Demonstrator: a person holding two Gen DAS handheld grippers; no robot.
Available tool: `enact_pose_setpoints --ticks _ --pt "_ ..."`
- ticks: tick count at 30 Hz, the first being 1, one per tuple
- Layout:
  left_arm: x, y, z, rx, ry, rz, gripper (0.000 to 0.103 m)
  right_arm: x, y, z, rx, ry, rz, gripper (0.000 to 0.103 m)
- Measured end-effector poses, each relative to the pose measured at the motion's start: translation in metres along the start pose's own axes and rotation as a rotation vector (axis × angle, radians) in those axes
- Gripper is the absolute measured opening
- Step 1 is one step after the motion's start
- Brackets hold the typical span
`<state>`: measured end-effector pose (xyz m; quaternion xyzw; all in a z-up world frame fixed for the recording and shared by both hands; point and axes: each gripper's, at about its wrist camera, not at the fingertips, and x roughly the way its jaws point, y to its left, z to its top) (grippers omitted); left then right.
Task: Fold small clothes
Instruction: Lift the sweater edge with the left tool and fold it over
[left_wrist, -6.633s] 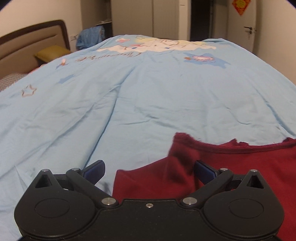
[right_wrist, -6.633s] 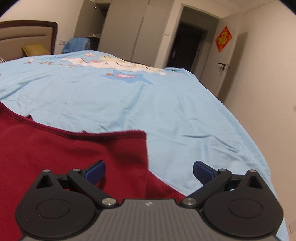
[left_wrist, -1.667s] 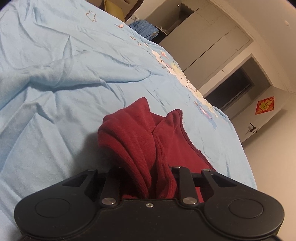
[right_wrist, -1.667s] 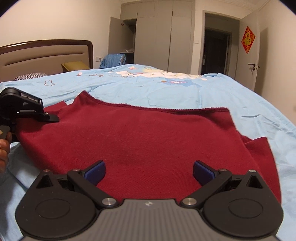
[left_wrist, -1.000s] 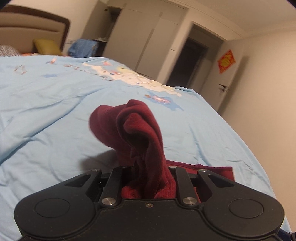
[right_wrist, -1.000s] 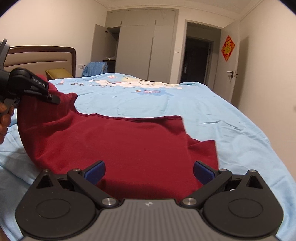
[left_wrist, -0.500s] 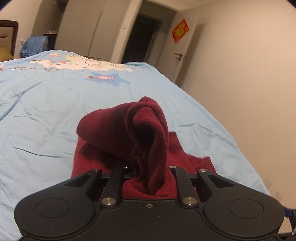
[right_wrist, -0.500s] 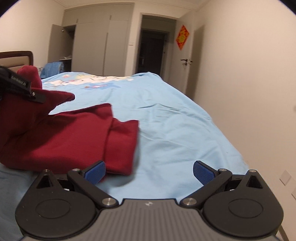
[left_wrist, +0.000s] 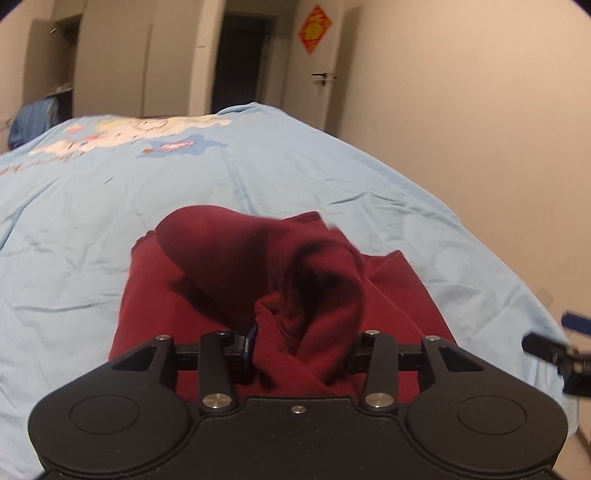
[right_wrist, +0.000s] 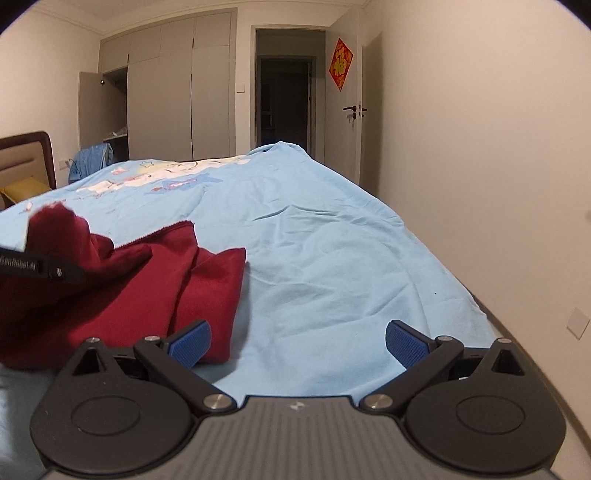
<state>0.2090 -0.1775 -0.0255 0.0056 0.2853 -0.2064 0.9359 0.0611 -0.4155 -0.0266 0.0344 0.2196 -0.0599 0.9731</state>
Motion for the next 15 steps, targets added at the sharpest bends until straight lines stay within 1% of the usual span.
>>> enact_pose_setpoints --ticks 3,6,7,9,10,11,15 --pt "0.005 -0.011 -0.003 0.081 0.023 -0.016 0.044 0.001 -0.002 0.007 0.012 -0.013 0.002 0.103" --pt "0.008 -0.014 -0.008 0.101 0.048 -0.023 0.045 0.002 -0.004 0.011 0.020 -0.022 0.012 0.103" --pt "0.007 -0.014 -0.010 0.102 0.047 -0.026 0.048 0.002 -0.005 0.012 0.022 -0.021 0.018 0.103" --pt "0.000 -0.013 -0.012 0.108 0.035 -0.033 0.059 0.005 -0.005 0.015 0.019 -0.017 0.030 0.103" --pt "-0.003 -0.012 -0.014 0.114 0.025 -0.033 0.067 0.006 -0.006 0.017 0.018 -0.014 0.041 0.103" --pt "-0.007 -0.012 -0.016 0.123 0.013 -0.029 0.071 0.008 -0.005 0.019 0.018 -0.010 0.059 0.103" --pt "-0.019 -0.014 -0.023 0.159 0.010 -0.018 0.075 0.020 0.002 0.028 0.013 0.027 0.154 0.103"
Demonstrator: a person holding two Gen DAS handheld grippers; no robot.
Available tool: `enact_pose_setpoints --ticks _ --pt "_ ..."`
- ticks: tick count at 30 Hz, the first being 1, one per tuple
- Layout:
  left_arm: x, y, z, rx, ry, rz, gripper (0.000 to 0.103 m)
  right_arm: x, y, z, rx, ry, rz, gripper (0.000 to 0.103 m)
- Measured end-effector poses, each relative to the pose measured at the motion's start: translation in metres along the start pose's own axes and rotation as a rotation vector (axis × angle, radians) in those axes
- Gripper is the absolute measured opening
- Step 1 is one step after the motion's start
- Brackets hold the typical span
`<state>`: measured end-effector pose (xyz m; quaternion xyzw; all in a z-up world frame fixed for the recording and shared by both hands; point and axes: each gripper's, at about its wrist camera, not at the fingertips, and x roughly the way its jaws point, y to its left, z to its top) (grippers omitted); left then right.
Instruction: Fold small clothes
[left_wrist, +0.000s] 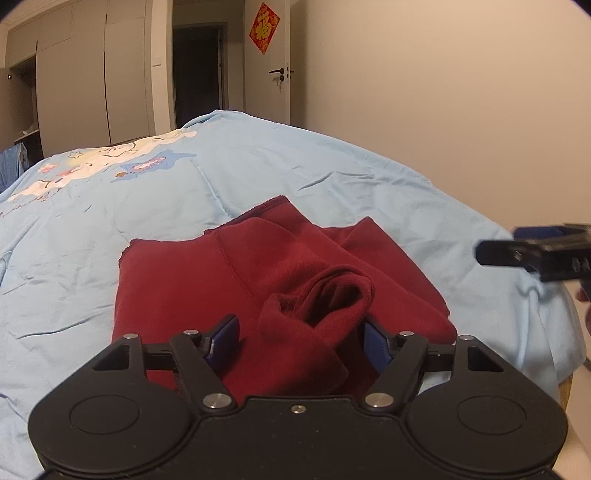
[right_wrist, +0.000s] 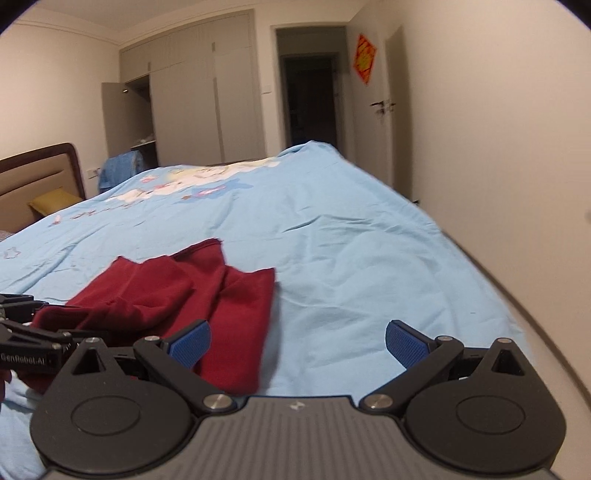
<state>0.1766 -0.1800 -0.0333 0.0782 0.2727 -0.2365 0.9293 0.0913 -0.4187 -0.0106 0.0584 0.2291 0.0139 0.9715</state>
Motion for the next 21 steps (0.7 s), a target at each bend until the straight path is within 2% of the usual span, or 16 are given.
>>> enact_pose_setpoints --ticks 5,11,16,21 --pt "-0.016 -0.006 -0.013 0.041 -0.017 0.036 0.077 0.021 0.015 0.011 0.018 0.037 0.156 0.103" --pt "-0.022 -0.012 -0.019 0.076 -0.031 0.044 0.075 0.056 0.046 0.019 -0.036 0.106 0.321 0.103" --pt "-0.025 -0.011 -0.018 0.083 -0.042 0.057 0.059 0.084 0.063 0.030 0.000 0.143 0.450 0.100" --pt "-0.027 -0.011 -0.020 0.093 -0.049 0.028 0.045 0.113 0.066 0.040 0.054 0.195 0.482 0.088"
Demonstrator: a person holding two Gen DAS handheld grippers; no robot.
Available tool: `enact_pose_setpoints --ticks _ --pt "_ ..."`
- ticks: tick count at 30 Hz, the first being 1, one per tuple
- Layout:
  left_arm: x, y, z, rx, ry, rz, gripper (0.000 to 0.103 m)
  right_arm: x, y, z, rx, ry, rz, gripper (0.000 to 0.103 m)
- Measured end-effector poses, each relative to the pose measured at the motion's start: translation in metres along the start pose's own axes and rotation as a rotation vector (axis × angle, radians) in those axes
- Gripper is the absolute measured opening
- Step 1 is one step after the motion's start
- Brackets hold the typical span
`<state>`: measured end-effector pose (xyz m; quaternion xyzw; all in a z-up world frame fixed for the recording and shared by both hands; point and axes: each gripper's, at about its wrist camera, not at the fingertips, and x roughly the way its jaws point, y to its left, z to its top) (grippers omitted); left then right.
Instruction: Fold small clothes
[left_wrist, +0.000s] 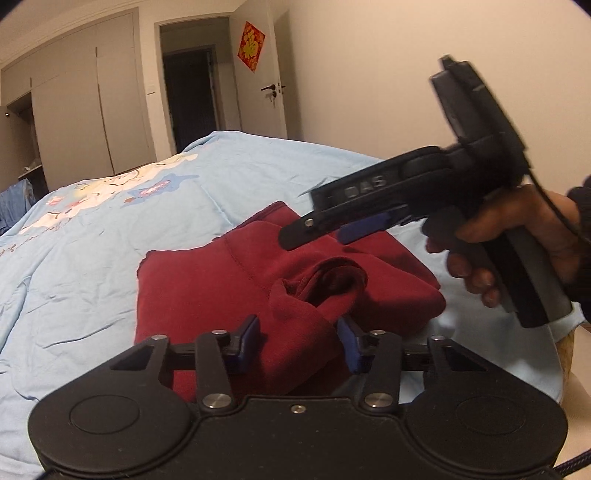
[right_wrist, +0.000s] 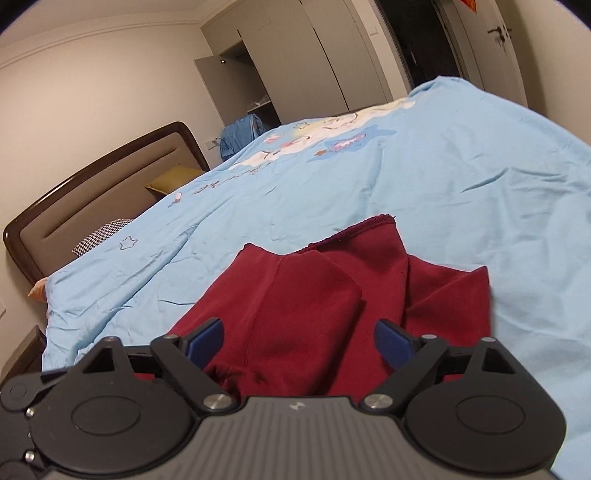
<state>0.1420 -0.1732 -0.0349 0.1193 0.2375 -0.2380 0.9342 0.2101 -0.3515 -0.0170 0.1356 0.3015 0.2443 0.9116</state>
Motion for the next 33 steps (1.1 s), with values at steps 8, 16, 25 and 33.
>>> enact_pose_setpoints --ticks 8,16,25,33 --pt "0.002 0.004 0.000 -0.019 0.002 -0.034 0.019 0.026 -0.004 0.000 0.019 0.071 -0.067 0.061" --pt "0.006 0.001 0.007 -0.037 -0.012 -0.030 0.012 0.028 -0.003 0.002 0.021 0.030 -0.097 0.018" --pt "0.008 -0.015 0.026 -0.023 -0.075 -0.087 0.011 -0.005 0.001 0.016 -0.066 -0.090 -0.137 0.008" --pt "0.020 -0.038 0.030 0.030 -0.074 -0.142 0.011 -0.035 -0.023 0.019 -0.033 -0.122 -0.203 0.008"
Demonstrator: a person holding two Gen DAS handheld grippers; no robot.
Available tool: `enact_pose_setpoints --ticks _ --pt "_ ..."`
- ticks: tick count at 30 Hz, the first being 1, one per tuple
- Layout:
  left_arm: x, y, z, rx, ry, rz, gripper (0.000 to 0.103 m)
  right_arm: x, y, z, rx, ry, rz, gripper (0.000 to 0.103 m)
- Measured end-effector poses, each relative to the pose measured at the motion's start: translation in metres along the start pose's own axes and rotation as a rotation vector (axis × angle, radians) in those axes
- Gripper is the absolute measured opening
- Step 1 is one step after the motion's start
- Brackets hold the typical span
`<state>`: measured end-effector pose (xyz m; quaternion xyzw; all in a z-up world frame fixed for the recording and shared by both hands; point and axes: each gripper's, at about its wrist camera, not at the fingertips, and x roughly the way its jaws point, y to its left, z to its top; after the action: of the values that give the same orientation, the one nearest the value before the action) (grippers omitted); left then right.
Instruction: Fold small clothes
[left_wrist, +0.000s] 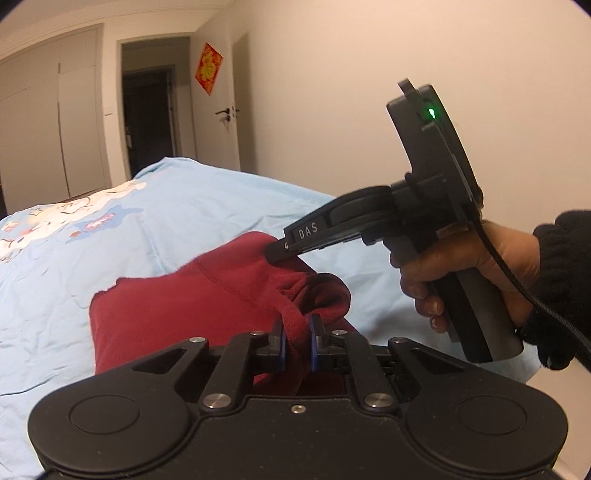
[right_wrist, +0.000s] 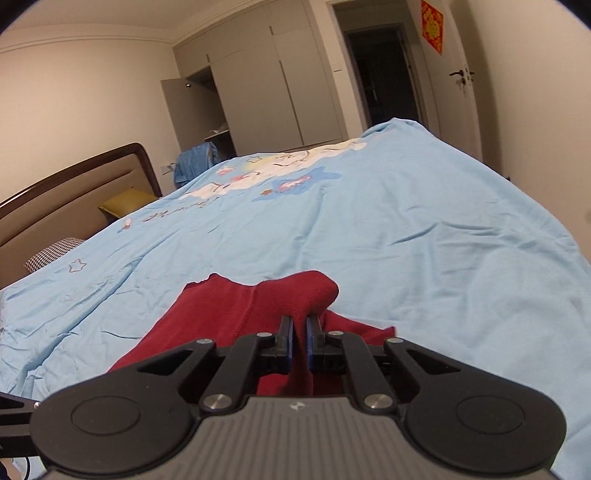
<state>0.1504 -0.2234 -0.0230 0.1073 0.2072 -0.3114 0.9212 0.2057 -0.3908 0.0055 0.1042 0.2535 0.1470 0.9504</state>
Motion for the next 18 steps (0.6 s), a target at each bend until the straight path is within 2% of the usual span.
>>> enact_pose_setpoints --ticks 11,18 --pt "0.018 -0.007 0.001 -0.007 0.031 -0.018 0.011 0.003 -0.013 -0.015 0.013 0.027 -0.054 0.008" --pt "0.023 -0.003 -0.009 -0.016 0.063 -0.042 0.012 -0.001 -0.014 -0.022 0.014 0.032 -0.086 0.008"
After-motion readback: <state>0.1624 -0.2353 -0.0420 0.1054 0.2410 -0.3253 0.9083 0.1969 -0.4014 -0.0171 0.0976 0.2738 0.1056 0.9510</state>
